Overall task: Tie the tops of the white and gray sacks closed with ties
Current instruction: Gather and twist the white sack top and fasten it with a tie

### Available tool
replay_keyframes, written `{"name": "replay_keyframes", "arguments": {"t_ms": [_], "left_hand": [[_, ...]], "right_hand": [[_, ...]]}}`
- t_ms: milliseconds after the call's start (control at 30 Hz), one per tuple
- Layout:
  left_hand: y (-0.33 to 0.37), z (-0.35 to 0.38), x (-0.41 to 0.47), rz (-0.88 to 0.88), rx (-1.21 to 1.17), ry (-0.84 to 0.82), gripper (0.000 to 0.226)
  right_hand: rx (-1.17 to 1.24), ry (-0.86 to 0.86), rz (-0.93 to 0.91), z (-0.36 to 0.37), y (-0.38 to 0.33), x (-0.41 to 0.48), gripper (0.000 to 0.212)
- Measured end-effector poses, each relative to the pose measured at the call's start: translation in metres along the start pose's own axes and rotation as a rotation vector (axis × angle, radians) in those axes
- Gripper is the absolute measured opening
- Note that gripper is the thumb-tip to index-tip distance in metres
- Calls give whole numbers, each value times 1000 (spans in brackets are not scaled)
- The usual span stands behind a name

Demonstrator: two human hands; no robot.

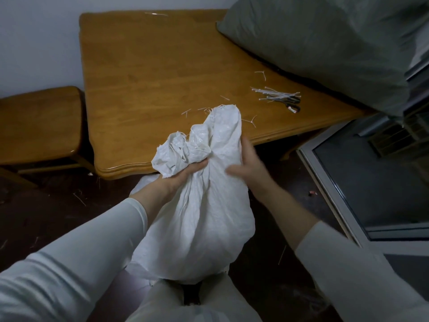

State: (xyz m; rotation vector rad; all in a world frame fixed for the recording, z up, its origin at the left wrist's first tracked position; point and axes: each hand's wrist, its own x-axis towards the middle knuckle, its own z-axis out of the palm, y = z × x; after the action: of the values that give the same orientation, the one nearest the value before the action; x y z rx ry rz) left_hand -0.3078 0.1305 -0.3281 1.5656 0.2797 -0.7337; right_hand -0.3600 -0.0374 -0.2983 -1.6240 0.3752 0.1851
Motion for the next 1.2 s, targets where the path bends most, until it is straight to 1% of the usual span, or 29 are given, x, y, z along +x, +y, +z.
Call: {"name": "replay_keyframes", "arguments": {"t_ms": [67, 100, 167, 233, 300, 367, 400, 467, 500, 567, 600, 633, 700, 733, 767, 800, 867, 900, 967, 1000, 1033, 1067, 1133, 1167, 1200], "left_hand": [[1, 2, 0, 40, -10, -48, 76], [1, 3, 0, 62, -9, -73, 65], [1, 5, 2, 86, 2, -91, 52], [0, 5, 4, 65, 12, -82, 53], [1, 3, 5, 16, 19, -80, 62], [1, 1, 6, -51, 55, -53, 80], [2, 0, 6, -88, 76, -41, 85], [1, 2, 8, -68, 100, -21, 82], [1, 4, 10, -22, 122, -7, 79], [1, 6, 9, 50, 175, -16, 76], [2, 6, 9, 68, 190, -42, 76], [2, 5, 9, 73, 199, -78, 77], [1, -3, 8, 29, 238, -215, 76], [-1, -9, 9, 12, 274, -278, 81], [-6, -18, 11, 12, 297, -319, 91], [-11, -26, 13, 26, 303, -315, 101], [-20, -37, 14, 82, 347, -233, 109], [-25, -39, 15, 94, 388, -209, 115], [-34, -39, 20, 105, 451, -239, 126], [-39, -37, 25, 129, 484, -278, 129], [-44, -33, 30, 159, 530, -312, 131], [-48, -28, 36, 184, 600, -334, 131], [-55, -16, 46, 216, 678, -363, 128], [-58, -10, 49, 196, 636, -383, 120], [-59, -4, 52, 157, 565, -413, 107]], "right_hand": [[-162, -192, -4, 18, 18, -7, 100], [-253, -228, -16, 27, 28, -5, 108], [-364, -222, -29, 47, 42, 0, 127], [-360, -167, 1, 65, 48, 6, 138], [-337, -132, 14, 80, 51, 8, 140], [-271, -107, 37, 94, 51, 10, 132], [-168, -84, 52, 99, 50, 12, 122], [70, -51, 85, 102, 46, 15, 95], [89, -51, 63, 102, 45, 15, 84], [-92, 5, -17, 99, 46, 17, 67], [-125, 57, -33, 98, 50, 19, 59], [-88, 105, -19, 100, 52, 22, 49], [16, 182, 42, 102, 54, 28, 31], [62, 214, 84, 101, 54, 31, 28], [131, 238, 126, 98, 56, 34, 26], [190, 251, 170, 93, 59, 36, 27], [268, 265, 253, 84, 62, 35, 32], [316, 262, 283, 83, 64, 34, 38], [443, 208, 362, 81, 67, 31, 46], [505, 158, 402, 80, 69, 28, 42], [550, 111, 450, 78, 70, 27, 32], [578, 63, 483, 75, 70, 23, 27], [643, -6, 497, 66, 77, 21, 28], [658, 15, 507, 63, 78, 20, 27], [664, 17, 530, 58, 79, 20, 23]]}}
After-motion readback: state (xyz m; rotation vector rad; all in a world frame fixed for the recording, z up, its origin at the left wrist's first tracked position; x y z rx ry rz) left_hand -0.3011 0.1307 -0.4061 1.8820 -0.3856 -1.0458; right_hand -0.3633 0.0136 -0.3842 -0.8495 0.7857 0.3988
